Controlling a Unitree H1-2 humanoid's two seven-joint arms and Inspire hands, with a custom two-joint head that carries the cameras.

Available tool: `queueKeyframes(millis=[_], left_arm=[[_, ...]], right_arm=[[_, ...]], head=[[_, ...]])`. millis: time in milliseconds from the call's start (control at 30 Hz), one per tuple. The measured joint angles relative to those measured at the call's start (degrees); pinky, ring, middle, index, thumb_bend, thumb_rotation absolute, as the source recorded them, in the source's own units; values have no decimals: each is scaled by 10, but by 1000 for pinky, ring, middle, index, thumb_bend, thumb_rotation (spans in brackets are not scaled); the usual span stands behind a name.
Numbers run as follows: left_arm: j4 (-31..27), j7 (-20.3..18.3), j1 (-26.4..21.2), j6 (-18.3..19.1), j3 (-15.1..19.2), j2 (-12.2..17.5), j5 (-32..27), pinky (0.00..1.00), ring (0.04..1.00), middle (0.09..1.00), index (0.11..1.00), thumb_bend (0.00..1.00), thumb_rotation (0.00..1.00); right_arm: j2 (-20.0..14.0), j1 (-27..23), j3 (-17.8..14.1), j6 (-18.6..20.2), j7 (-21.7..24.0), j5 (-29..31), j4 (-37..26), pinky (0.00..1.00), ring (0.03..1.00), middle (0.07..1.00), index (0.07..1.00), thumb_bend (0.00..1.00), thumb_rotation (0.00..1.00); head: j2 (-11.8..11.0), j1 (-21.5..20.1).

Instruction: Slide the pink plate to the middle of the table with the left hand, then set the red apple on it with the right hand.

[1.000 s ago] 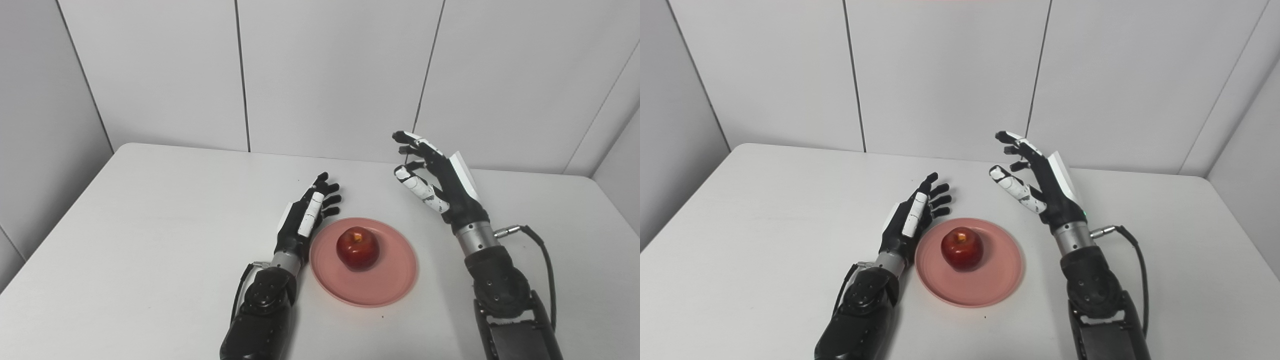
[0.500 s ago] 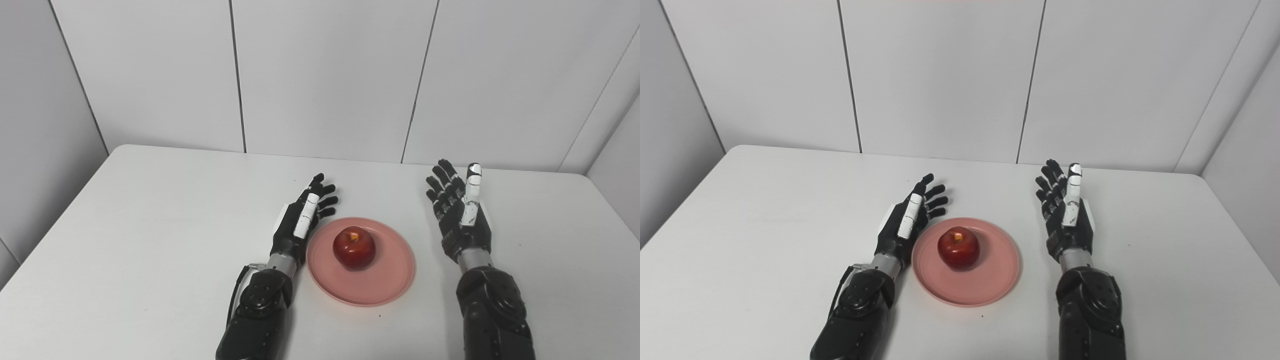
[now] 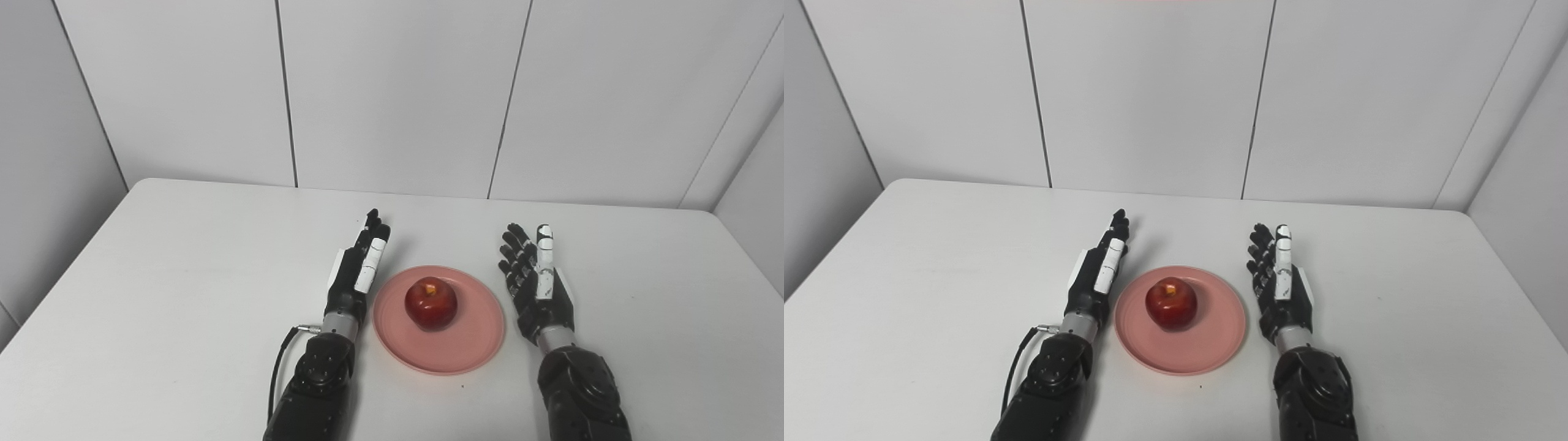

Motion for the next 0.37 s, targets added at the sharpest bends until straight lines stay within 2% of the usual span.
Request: queueKeyframes(millis=[167,367], left_arm=[[-7,19,4,-1,-3,-2,13,1000,1000,1000,1000,877,996],[-28,22,16,6,-9,-5,19,1000,1000,1000,1000,870,1000]], right_arm=[[-6,7,27,-34,0,-32,8,1000,1000,947,905,878,1000],[-26,7,59,-80,5,-73,32,1000,1000,944,896,928,1000]], head=[[1,0],[1,0]])
